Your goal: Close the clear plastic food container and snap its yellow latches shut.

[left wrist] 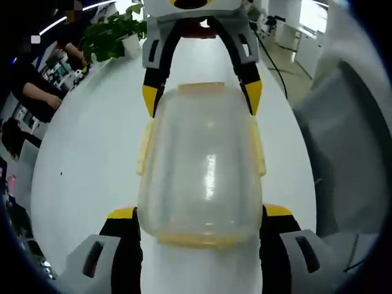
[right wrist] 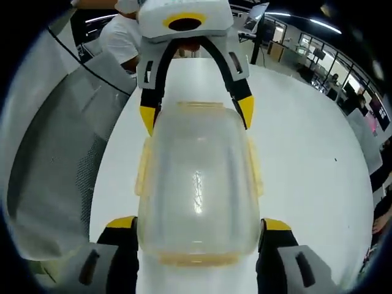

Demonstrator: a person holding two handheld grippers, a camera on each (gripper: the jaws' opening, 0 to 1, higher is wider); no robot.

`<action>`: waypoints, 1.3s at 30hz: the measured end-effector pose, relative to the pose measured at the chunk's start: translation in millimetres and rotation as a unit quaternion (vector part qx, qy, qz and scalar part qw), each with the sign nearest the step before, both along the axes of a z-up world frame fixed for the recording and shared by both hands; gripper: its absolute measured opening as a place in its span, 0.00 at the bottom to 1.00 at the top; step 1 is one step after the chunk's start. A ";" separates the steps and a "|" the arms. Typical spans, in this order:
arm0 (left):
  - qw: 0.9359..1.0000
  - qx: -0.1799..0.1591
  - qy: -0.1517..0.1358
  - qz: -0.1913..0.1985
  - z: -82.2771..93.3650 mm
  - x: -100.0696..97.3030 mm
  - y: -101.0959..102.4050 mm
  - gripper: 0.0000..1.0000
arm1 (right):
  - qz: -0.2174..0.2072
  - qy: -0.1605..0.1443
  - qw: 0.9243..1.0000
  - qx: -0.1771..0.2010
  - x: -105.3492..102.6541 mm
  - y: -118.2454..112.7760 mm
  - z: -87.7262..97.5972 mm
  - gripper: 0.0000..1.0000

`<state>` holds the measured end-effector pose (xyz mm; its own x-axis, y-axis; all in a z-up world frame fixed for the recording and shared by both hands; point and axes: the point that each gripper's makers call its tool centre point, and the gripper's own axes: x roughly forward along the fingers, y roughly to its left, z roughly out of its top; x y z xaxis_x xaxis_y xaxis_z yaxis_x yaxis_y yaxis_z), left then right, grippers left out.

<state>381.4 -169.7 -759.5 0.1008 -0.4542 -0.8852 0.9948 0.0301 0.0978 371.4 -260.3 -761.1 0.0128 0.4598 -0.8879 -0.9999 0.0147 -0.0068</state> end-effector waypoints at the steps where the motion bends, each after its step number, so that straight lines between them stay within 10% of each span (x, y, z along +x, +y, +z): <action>1: 1.000 0.001 0.000 0.001 -0.4 -0.3 6.4 0.77 | 0.001 0.000 1.000 0.000 -0.4 6.0 -0.2 0.79; 18: 1.000 0.020 0.001 0.013 -2.4 -5.4 100.8 0.77 | 0.015 -0.001 1.000 0.000 -3.5 99.3 -1.6 0.79; 39: 1.000 0.018 0.004 -0.004 -0.6 43.3 110.4 0.77 | 0.001 0.000 1.000 -0.006 41.1 109.5 0.4 0.79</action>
<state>424.7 -59.3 -760.1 0.0893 -0.4233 -0.9016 0.9958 0.0191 0.0897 412.5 -150.7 -760.7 0.0124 0.4487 -0.8936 -0.9999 0.0127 -0.0075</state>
